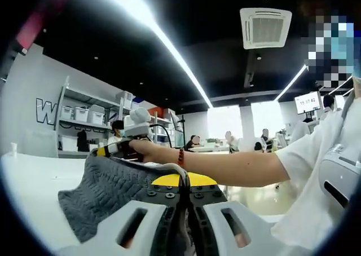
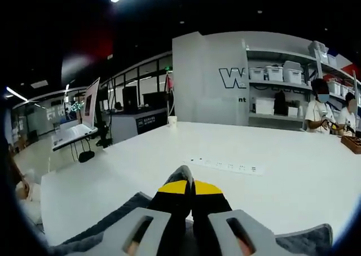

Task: Open the folded towel by lifting each exposed corner and separating the folded layers until the towel lies flat within the target outline without major curled edges

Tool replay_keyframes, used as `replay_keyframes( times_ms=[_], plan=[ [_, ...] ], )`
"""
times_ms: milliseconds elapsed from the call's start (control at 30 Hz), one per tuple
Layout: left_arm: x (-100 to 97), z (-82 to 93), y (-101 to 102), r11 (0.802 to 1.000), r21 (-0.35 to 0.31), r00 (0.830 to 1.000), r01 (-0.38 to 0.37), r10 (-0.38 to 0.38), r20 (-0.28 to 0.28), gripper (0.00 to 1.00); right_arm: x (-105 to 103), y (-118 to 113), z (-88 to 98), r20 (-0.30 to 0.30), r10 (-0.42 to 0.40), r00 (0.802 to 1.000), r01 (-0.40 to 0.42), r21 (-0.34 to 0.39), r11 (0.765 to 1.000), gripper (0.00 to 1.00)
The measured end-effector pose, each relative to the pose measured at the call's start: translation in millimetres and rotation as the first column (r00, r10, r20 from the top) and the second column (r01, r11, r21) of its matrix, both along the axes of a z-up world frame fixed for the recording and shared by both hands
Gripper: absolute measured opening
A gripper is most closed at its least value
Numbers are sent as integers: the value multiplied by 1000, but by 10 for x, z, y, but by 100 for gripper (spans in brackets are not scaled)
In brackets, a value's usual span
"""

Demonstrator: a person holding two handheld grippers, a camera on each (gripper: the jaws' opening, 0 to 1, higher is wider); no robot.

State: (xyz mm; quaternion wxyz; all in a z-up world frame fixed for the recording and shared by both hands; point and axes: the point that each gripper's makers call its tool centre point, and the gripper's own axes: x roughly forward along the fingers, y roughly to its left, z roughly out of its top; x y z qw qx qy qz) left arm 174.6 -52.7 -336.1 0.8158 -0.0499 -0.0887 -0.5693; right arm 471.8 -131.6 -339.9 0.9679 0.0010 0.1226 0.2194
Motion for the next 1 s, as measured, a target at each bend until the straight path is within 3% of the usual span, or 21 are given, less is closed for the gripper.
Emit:
replay_keyframes(
  times_ms=[567,1000],
  plan=[
    [13,76,195,999,-42,999,2,-3,-36,0,-18,209,68,13,25,1000,-25,12,1000,0],
    [-9,113,262,999,-29,1000,-19,19,-21,0,24,288,145,28,34,999,-35,13,999,0]
  ],
)
